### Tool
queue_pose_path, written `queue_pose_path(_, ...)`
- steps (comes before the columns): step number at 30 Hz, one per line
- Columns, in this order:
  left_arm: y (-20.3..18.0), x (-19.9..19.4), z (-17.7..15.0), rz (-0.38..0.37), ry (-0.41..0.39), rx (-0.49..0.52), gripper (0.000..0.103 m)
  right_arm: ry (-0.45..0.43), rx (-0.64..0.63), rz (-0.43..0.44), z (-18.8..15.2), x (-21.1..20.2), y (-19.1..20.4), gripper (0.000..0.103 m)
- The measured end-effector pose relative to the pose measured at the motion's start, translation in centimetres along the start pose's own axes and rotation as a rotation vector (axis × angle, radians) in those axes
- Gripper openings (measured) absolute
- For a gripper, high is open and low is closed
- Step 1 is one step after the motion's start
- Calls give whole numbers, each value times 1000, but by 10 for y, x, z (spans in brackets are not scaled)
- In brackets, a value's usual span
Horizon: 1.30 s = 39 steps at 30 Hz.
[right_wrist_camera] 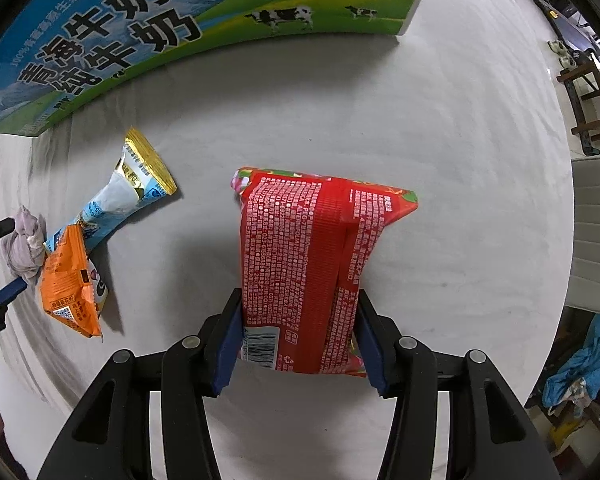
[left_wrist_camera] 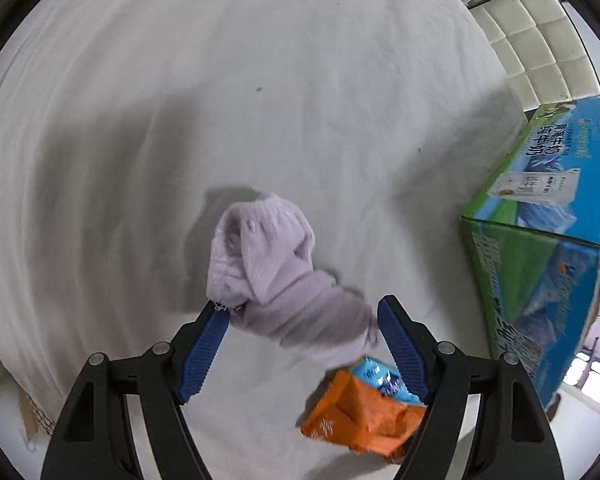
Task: Organize soft objects
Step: 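Grasp the lilac sock with the left tool while the right tool holds the red bag, then lower the sock and red bag into the box and open both tools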
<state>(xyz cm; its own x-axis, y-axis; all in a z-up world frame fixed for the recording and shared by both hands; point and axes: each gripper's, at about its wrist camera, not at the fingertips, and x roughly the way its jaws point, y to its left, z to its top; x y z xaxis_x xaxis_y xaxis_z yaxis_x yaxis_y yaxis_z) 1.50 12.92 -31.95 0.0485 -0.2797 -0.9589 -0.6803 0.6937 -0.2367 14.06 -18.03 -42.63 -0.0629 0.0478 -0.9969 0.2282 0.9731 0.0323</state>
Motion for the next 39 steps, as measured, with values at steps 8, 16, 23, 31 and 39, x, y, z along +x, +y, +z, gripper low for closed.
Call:
queue_pose_path(8, -29, 12, -28, 92, -55, 230, 44, -20, -1, -6, -6, 5, 2, 50)
queue_pose_path(16, -43, -12, -68, 106, -121, 423, 40, -59, -10, 35, -19, -17, -3, 47)
queue_pose_path(23, -55, -73, -108, 63, -207, 610, 40, -143, -52, 67, -32, -65, 0, 47)
queue_pose_path(31, -136, -117, -123, 12, -261, 810, 40, -240, -112, 109, -35, -140, 9, 47)
queue_pose_path(39, -211, -145, -106, -45, -319, 921, 40, -322, -131, 155, -9, -207, 21, 47)
